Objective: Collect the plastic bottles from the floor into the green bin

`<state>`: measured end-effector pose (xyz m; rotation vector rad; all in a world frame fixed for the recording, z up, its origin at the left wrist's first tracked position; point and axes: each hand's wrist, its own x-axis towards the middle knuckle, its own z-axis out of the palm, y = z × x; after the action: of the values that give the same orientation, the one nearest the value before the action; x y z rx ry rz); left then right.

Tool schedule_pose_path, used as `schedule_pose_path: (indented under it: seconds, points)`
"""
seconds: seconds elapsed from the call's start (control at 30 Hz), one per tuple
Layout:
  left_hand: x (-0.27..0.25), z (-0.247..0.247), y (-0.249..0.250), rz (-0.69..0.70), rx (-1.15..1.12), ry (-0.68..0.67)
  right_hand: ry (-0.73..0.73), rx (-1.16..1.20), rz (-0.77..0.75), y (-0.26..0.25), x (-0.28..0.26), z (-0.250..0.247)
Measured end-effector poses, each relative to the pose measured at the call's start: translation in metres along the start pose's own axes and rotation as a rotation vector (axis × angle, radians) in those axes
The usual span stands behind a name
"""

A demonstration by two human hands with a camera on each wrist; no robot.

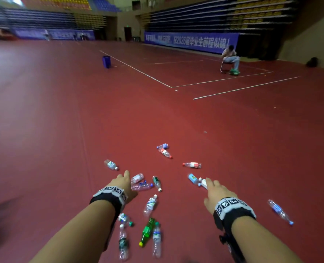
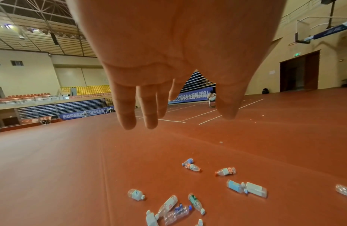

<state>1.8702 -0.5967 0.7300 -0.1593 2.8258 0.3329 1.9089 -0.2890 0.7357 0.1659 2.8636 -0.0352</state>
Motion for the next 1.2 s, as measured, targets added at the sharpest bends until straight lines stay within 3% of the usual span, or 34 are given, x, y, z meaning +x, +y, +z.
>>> schedule_pose_path:
  seconds: [0.17, 0.4, 0.73, 0.97, 1.2]
  points:
    - [0.12, -0.03, 0.068, 0.007, 0.01, 0.018, -0.012, -0.008, 0.026, 0.04, 0.129, -0.039]
    - [0.292, -0.096, 0.157, 0.043, -0.071, 0.081, 0.098, -0.039, 0.016, 0.061, 0.319, -0.148]
    - [0.534, -0.127, 0.211, 0.074, -0.046, 0.01, 0.004, -0.174, -0.115, 0.001, 0.559, -0.177]
    - [0.727, -0.189, 0.234, 0.066, -0.1, -0.005, 0.017, -0.11, -0.036, -0.019, 0.744, -0.242]
    - [0.872, -0.209, 0.244, 0.082, -0.035, -0.089, -0.12, -0.13, -0.029, -0.033, 0.881, -0.235]
